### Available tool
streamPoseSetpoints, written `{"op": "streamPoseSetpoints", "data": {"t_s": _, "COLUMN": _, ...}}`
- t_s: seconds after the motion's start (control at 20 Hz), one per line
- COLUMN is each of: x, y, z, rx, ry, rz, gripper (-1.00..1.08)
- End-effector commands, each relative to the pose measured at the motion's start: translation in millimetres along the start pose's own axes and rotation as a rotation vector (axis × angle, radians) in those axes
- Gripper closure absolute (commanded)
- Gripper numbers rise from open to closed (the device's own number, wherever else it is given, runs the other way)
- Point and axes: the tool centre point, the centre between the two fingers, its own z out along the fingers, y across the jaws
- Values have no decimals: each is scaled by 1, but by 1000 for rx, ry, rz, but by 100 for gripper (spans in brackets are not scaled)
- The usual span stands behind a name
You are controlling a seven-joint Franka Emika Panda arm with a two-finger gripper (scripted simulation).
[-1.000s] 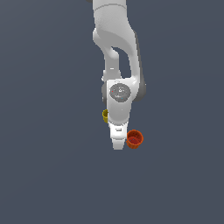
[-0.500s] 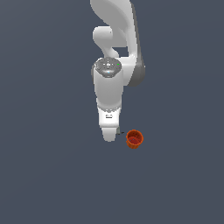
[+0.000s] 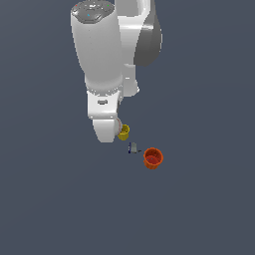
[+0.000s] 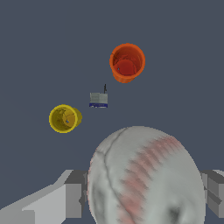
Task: Pick up a designated object from a clutter of objects.
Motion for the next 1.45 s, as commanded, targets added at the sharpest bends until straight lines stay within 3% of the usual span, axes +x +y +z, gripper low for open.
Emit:
{"op": "streamPoseSetpoints", "data": {"t_s": 0.0, "x": -11, "y": 0, "z": -28, "rx": -1, "ry": 0, "rz": -1, "gripper": 108}}
{"op": "streamPoseSetpoints", "data": {"t_s": 0.7, "x": -63, "y": 3, "z": -151, "rx": 0, "ry": -2, "rz": 2, "gripper": 108}}
{"op": "streamPoseSetpoints", "data": {"t_s": 1.4, "x": -77, "y": 7, "z": -184, "rx": 0, "ry": -3, "rz": 3, "gripper": 108}}
